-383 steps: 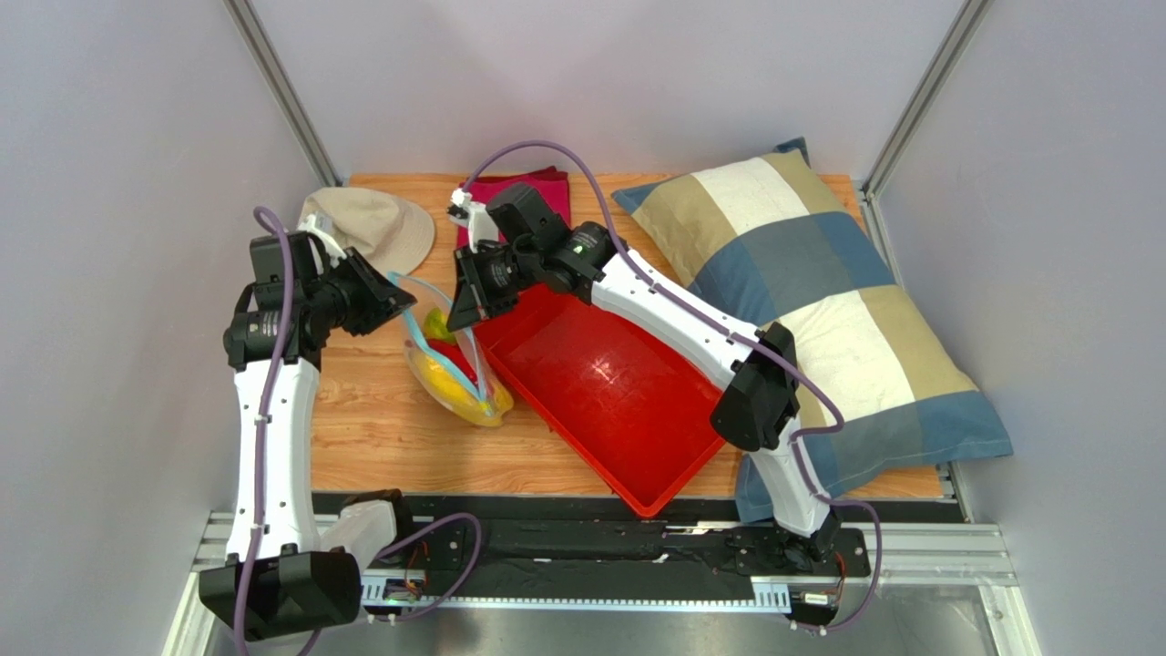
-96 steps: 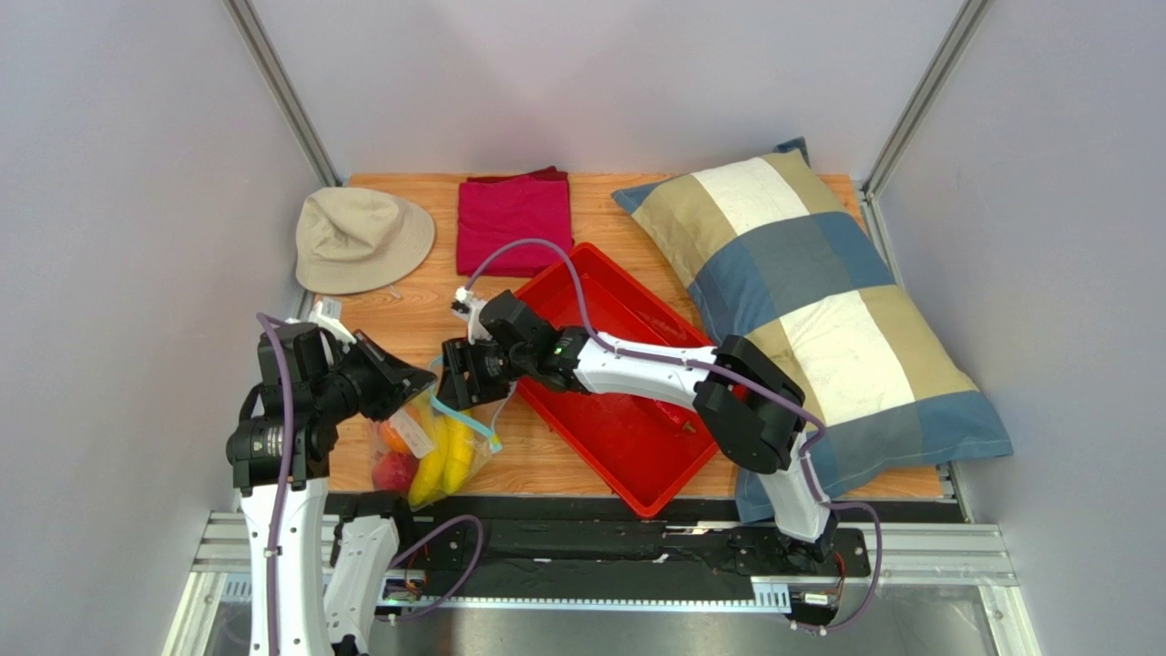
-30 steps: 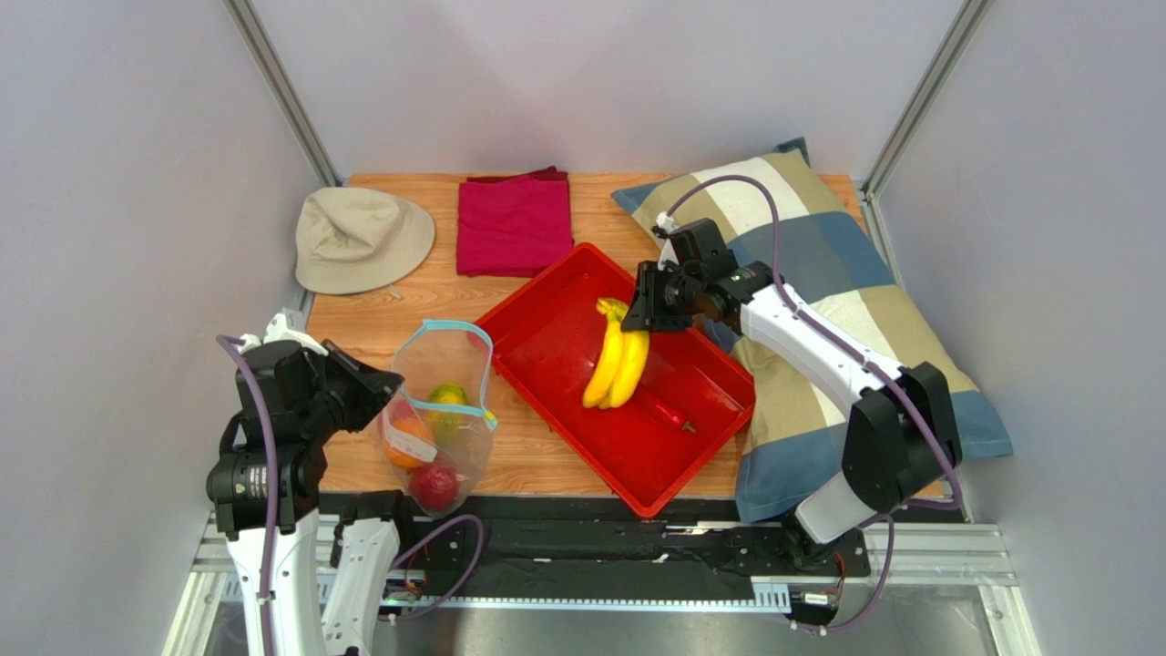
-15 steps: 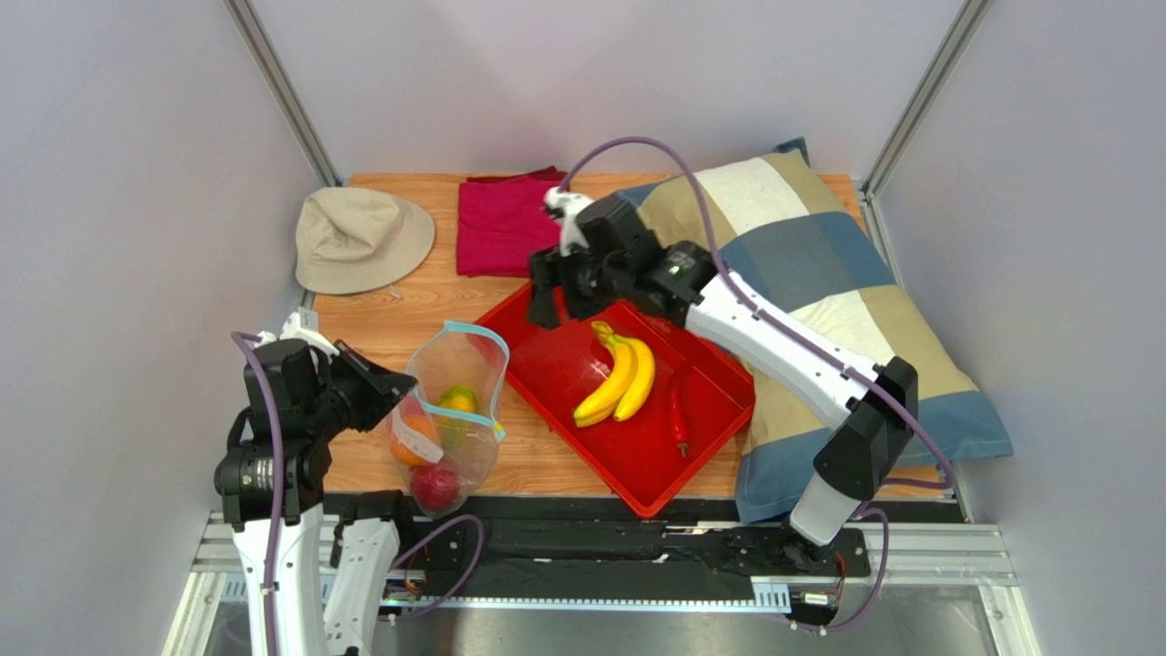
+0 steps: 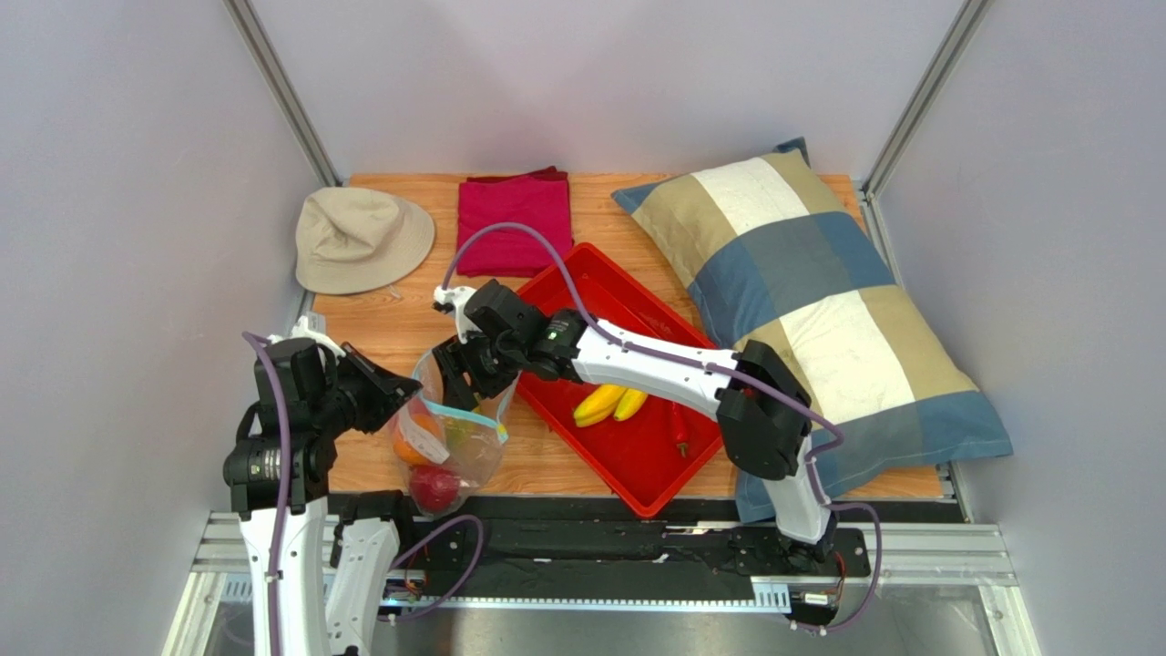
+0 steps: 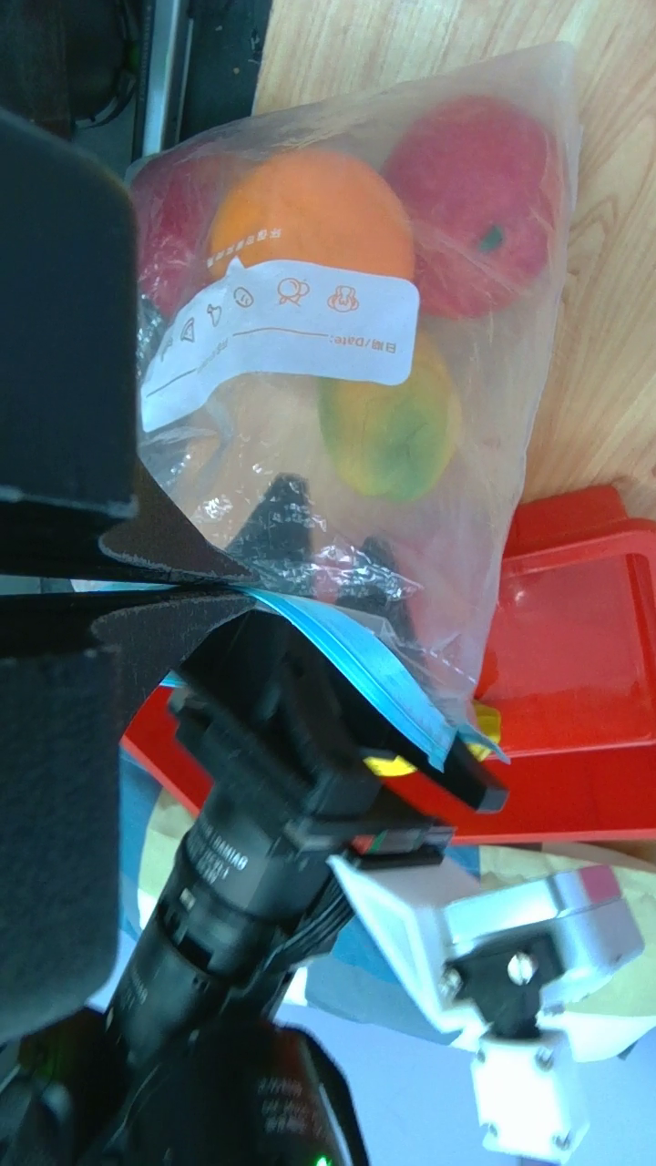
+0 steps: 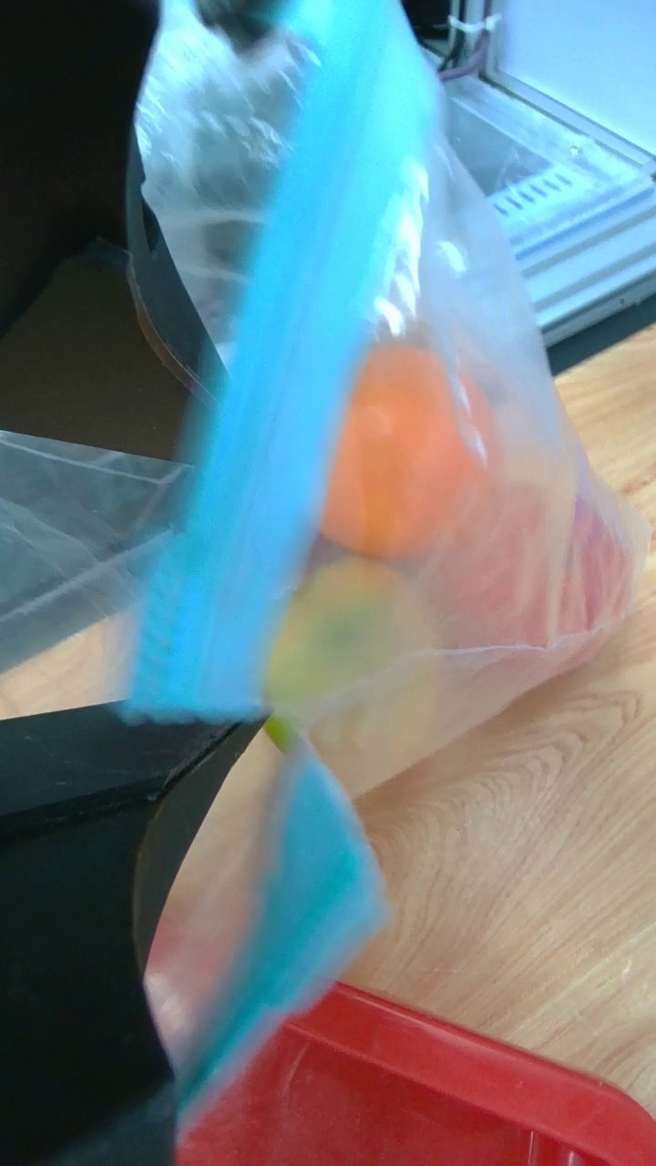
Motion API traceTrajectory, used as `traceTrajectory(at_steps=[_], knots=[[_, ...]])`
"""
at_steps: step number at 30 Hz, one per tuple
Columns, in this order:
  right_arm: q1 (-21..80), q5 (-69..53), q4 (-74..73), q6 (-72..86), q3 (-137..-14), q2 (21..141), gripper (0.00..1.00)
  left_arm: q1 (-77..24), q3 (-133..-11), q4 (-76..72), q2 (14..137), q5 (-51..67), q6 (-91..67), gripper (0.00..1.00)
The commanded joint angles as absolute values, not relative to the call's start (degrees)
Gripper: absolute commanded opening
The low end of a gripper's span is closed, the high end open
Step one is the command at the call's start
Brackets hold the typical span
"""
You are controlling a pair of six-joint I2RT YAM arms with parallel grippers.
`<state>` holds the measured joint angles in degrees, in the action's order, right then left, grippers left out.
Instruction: Open the zip-top bag and remove the fake food
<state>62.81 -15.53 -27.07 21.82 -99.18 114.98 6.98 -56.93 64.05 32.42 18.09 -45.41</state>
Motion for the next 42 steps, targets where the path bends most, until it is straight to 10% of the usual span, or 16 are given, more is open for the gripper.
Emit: traceTrajectory(at_steps=[1, 26, 29, 35, 42], knots=[[62.75, -13.72, -19.25, 22.85, -100.72, 117.42, 0.64, 6.85, -56.69, 62.31, 33.84, 17.41, -46.76, 0.0], [63.63, -14.06, -16.17, 27.16, -98.0, 131.39, 0.84, 6.77, -46.49, 61.0, 33.66, 16.17, -46.58, 0.0], [63.63, -14.41, -16.0, 25.23, -97.91, 130.96, 0.74, 6.77, -46.23, 60.91, 33.66, 16.35, -46.67, 0.0], [63.63, -16.7, -18.19, 20.57, -98.88, 124.29, 0.18, 6.77, -47.46, 61.78, 33.05, 15.56, -46.23, 0.0], [63.54, -15.56, -23.98, 16.53, -99.23, 114.97, 0.0, 6.77, -50.62, 62.93, 32.87, 14.15, -45.44, 0.0]])
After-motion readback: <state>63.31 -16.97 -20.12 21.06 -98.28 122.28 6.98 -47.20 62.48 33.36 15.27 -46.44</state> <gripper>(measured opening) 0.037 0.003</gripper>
